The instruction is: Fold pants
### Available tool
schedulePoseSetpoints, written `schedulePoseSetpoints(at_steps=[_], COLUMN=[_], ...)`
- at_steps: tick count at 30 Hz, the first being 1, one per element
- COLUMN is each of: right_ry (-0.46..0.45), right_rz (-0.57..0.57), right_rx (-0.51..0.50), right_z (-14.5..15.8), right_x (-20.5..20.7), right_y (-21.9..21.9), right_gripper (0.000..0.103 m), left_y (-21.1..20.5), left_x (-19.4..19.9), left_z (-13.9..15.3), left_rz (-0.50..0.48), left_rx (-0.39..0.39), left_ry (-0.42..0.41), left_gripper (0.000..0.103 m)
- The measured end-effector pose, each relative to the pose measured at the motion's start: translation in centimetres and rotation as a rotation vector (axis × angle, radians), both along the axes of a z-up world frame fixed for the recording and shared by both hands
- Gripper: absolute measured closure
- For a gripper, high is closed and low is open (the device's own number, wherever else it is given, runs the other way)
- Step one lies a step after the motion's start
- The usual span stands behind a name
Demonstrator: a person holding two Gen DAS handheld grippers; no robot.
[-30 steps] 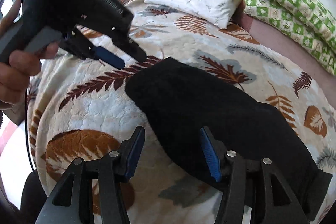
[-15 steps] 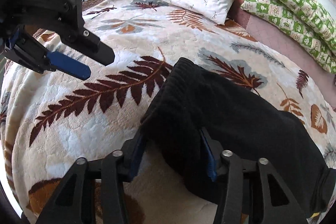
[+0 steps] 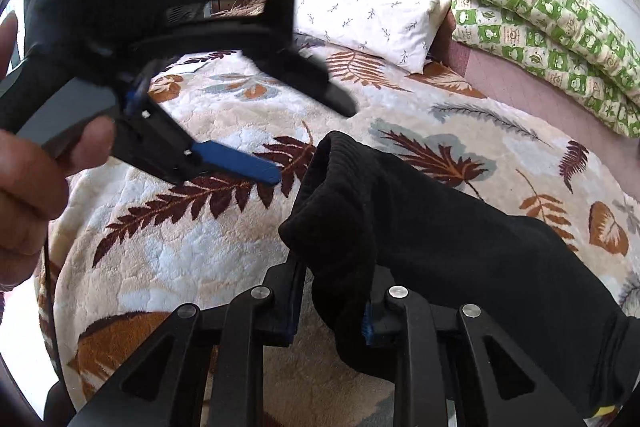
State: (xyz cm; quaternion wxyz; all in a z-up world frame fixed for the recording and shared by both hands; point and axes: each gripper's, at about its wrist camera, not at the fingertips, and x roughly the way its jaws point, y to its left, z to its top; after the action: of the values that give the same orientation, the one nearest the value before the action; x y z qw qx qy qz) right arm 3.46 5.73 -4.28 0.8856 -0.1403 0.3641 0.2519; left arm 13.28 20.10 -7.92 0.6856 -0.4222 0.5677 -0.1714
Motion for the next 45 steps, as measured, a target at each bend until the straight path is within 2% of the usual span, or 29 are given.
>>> schedulePoseSetpoints(at_steps=[3, 4, 7, 8, 10, 13, 21, 26, 30, 38, 45], right_ry=[0.0, -0.001, 0.002, 0.003, 0.005, 0.014, 0.028, 0.025, 0.021, 0.015, 0.019], right_rz=[0.003, 0.002, 0.001, 0.002, 0.001, -0.005, -0.032, -0.072, -0.106, -0.184, -0.287], right_rx=[0.009, 0.014, 0.034, 0.037, 0.043, 0.064, 0.164, 0.249, 0.305, 0.42, 0.536], right_z=[-0.1, -0.1, -0.1, -0.1, -0.1, 0.1, 1.9, 3.5, 4.7, 5.8, 5.5], right_x=[0.1, 0.1, 0.2, 0.3, 0.4, 0.4, -0.4, -1.3, -1.8, -2.7, -3.3], right_y=[0.0, -0.1, -0.3, -0.3, -0.3, -0.6, -3.1, -6.1, -8.9, -15.0, -22.2], right_gripper=[0.08, 0.08, 0.08, 0.08, 0.08, 0.08, 0.08, 0.08, 0.08, 0.08, 0.08], left_y=[-1.1, -1.3, -1.4, -1.6, -1.9, -2.4, -4.8, -8.5, -11.5, -19.7, -28.1], left_x=[0.4, 0.3, 0.4, 0.4, 0.2, -0.2, -1.1, -1.6, -1.7, -1.0, 0.2], left_z=[-0.5, -0.9, -1.7, -1.7, -0.8, 0.6, 4.0, 7.1, 8.5, 10.5, 10.5], left_rz=[-0.042, -0.04, -0.018, -0.016, -0.017, -0.013, -0.011, -0.045, -0.067, -0.171, -0.269], left_rx=[0.045, 0.038, -0.06, -0.071, -0.034, 0.004, 0.009, 0.064, 0.078, 0.149, 0.197], left_ry=[0.024, 0.029, 0.04, 0.034, -0.01, -0.059, -0.095, -0.142, -0.156, -0.171, -0.163], left_gripper=[0.037, 0.037, 0.039, 0.039, 0.071, 0.076, 0.076, 0.076, 0.076, 0.076, 0.076])
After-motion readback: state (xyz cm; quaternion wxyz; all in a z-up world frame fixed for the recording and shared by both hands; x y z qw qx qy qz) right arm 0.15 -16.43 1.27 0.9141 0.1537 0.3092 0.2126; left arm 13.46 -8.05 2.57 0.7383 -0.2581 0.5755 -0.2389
